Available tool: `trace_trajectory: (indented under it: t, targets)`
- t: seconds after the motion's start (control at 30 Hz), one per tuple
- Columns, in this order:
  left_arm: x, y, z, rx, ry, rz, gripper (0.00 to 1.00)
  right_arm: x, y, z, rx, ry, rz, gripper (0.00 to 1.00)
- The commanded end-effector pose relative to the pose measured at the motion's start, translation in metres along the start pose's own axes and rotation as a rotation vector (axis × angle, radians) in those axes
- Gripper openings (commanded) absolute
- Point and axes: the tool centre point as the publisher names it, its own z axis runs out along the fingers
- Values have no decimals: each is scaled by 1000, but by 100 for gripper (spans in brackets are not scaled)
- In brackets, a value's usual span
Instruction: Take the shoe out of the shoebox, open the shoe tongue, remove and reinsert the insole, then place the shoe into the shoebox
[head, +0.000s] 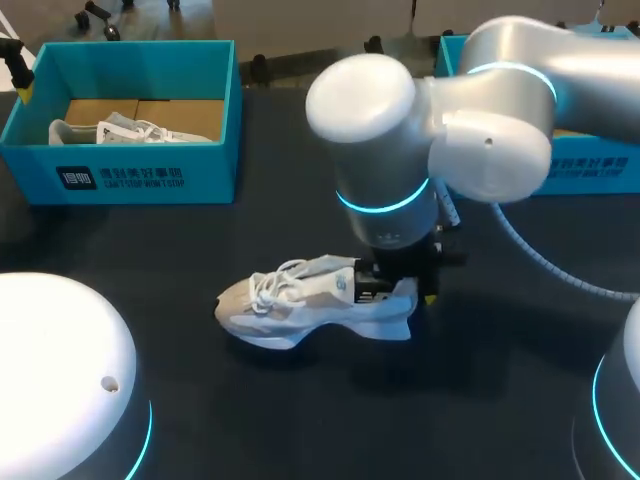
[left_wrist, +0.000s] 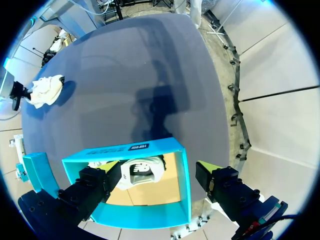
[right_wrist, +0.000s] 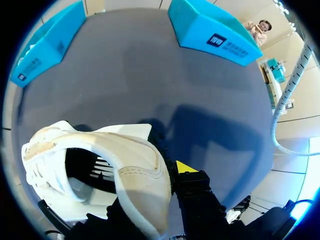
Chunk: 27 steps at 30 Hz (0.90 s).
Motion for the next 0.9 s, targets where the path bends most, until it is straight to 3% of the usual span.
trace_trajectory:
  t: [0.03, 0.5, 0.9]
  targets:
    - [0, -1, 0, -3, 3, 1, 100, 6, -1, 15, 6, 7, 3, 0]
    - [0, -1, 0, -3, 3, 1, 100, 7, -8, 41, 23, 27, 19, 0]
    - [0, -1, 0, -3, 3, 1, 100, 1, -5, 52, 33, 26, -4, 0]
